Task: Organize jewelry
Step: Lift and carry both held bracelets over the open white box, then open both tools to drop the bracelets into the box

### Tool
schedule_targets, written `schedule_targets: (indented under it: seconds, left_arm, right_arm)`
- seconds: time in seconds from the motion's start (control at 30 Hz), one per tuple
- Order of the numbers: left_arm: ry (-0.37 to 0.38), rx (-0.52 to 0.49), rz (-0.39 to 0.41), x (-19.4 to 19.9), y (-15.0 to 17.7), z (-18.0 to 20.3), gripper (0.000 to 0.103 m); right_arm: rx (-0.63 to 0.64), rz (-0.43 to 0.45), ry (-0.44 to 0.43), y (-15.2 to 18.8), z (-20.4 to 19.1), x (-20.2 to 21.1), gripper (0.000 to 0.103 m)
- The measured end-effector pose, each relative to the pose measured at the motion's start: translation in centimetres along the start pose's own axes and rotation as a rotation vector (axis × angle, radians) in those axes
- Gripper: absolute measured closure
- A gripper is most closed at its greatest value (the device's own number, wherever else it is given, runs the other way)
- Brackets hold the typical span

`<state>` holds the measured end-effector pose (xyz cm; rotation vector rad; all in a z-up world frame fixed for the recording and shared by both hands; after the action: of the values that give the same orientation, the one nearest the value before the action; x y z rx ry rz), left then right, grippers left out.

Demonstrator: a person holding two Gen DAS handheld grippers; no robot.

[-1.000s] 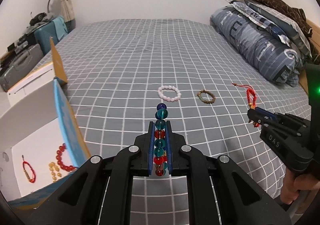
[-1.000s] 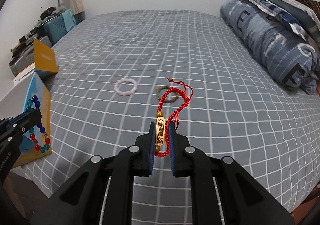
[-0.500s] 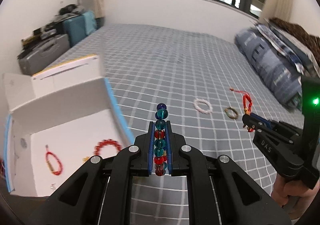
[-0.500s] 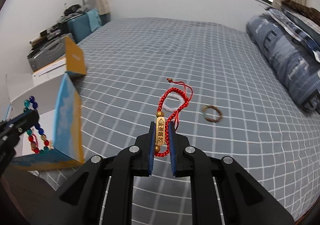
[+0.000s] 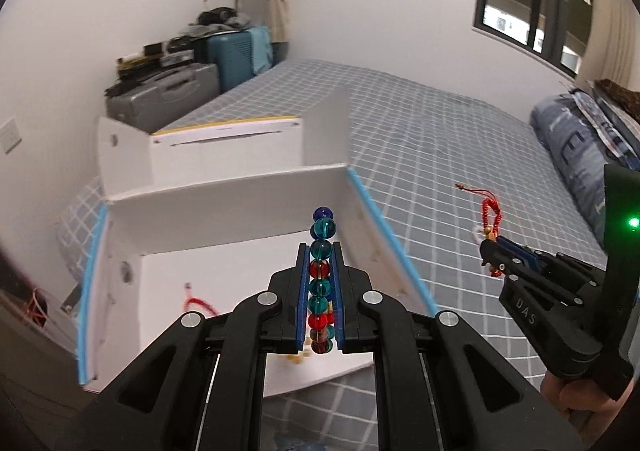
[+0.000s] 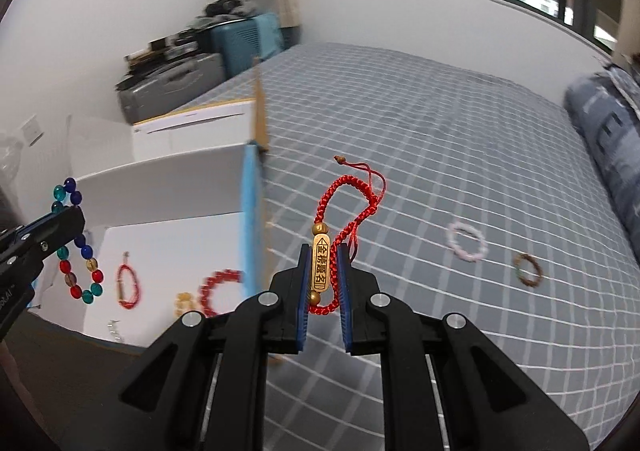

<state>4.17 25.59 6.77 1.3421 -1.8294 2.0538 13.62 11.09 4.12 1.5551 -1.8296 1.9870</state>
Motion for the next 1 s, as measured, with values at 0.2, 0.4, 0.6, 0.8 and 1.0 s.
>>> schedule_targets:
  seconds: [0.2,0.4,0.6,0.8,1.0]
  left_arm:
    - [-0.061,0.049,-0.026,-1.2,0.6,-4.4,0.093]
    - [-0.117,0.081,-0.068,-3.2,1.7,-7.6,0.094]
    - [-0.135,0.097,-0.139,-5.8,2.9,-9.5,0.093]
    - [-0.151,0.09,-0.238,-8.7,4.4,-10.0,0.094]
    - [-0.161,0.083,-0.307,-10.5,5.5,-10.3,0.093]
  right_arm:
    - [0.057,-0.019,-0.07,-0.5,-4.8,-2.9,0.091]
    - [0.104,-0.058,-0.124,-0.4,-8.7,-6.2,0.091]
    - [0.115,-0.137,-0.145,0.7,-10.8,-9.5,0.091]
    - [0.102,-0.229,-0.15,1.8,-11.3,-12.3,0.091]
    - [0.101,-0.294,-0.131,2.9,-11.4,-13.8,0.091]
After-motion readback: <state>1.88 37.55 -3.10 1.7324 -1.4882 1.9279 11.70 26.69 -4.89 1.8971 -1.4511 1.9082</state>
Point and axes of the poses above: each gripper's, at about its wrist camera, not at the fingertips, and x roughly against the way its jaws point, z to its right, y to its underside, the point moved 6 cm from there along -x, roughly the way its jaws point, and after that the axes turned 14 degrees about -y, right-handed, at the moved point
